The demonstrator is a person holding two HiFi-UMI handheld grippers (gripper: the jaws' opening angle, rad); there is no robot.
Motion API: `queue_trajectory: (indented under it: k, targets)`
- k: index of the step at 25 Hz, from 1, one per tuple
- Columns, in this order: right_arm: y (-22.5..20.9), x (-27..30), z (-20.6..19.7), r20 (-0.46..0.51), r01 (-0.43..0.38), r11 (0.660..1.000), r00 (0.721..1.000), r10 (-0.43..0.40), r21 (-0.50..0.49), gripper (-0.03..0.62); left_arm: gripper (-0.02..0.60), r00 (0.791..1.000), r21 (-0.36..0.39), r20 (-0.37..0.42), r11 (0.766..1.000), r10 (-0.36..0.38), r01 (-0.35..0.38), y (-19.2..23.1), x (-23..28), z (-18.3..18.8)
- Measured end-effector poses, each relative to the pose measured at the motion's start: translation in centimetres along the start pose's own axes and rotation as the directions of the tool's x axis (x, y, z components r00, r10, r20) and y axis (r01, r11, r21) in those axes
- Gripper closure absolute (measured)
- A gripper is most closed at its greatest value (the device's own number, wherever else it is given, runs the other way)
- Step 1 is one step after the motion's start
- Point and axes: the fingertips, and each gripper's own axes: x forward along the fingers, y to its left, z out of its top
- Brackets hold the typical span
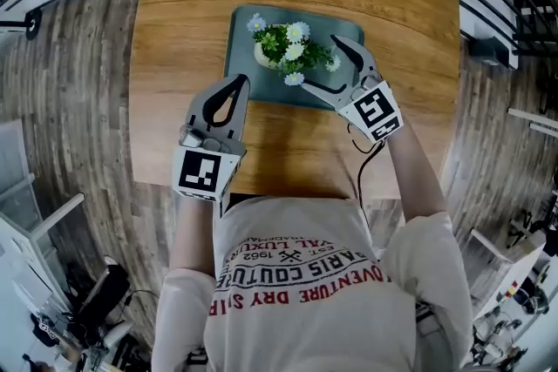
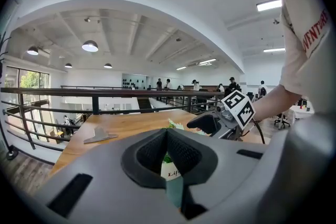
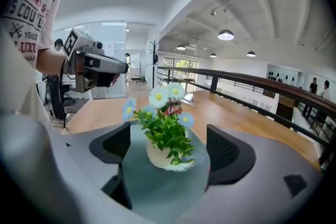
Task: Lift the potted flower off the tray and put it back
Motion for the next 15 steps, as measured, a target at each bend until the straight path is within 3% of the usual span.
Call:
queue_trajectory:
  k: [7,8,10,12,15]
  targets:
    - [0.5,-5.3,3.7,0.094,0.112,0.992,0.989,-0.117,0.059,0.134,0.569,0.998,0.058,0.049,0.998,-0.035,0.033,-0.8,-1.1,3.5]
    - [-0.1,-6.2,4.5,0.118,0.169,0.982,0.977,-0.179,0.089,0.179,0.569,0.998,0.069,0.059,0.997,-0.039,0.035,-0.9,-1.1,4.1]
    - [-1.6,-8.1,5.6,0.159,0.301,0.940,0.932,-0.326,0.161,0.494,0.569,0.996,0.088,0.081,0.995,-0.046,0.039,-0.9,-1.4,5.2]
    - [-1.9,-9.4,6.1,0.173,0.366,0.909,0.900,-0.401,0.201,0.492,0.569,0.994,0.103,0.095,0.994,-0.058,0.048,-1.0,-1.9,6.0]
    - [-1.4,-11.2,6.8,0.180,0.422,0.879,0.868,-0.462,0.223,0.541,0.569,0.990,0.128,0.112,0.990,-0.081,0.066,-1.5,-2.9,7.0]
